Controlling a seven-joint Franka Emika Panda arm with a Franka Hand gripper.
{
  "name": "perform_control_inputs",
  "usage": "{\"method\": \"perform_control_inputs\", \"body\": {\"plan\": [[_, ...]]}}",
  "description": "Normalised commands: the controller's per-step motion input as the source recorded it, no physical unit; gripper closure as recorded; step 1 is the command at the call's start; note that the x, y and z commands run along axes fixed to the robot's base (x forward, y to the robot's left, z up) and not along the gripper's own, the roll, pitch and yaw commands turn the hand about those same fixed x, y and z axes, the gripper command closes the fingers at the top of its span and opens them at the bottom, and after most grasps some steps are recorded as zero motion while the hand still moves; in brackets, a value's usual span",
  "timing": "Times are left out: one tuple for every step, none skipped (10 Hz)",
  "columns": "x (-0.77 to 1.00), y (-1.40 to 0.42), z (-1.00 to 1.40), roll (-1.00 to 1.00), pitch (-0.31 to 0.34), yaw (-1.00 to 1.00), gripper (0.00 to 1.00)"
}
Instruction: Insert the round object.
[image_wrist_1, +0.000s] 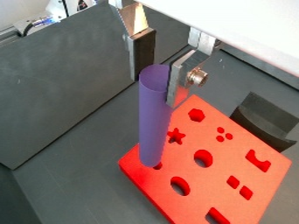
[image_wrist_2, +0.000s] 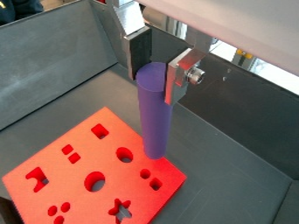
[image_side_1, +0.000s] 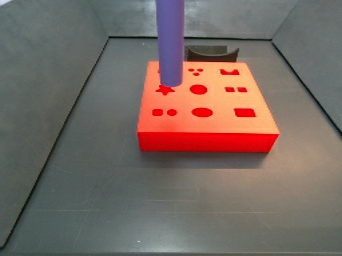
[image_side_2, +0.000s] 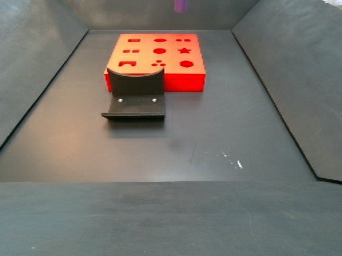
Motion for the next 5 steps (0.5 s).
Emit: {"method": "perform_control_inputs", "body": {"plan": [[0.04,0.16,-0.34,0.02,-0.01,0.0,1.0],[0.17,0.24,-0.41,0.07,-0.007,0.0,1.0],[0.47,0.31,-0.44,0.14,0.0,0.04,1.0],[0.4,0.3,-0.47,0.16,-0.01,0.04,1.0],[0.33,0.28,-0.4,0.2,0.0,0.0,1.0]]}}
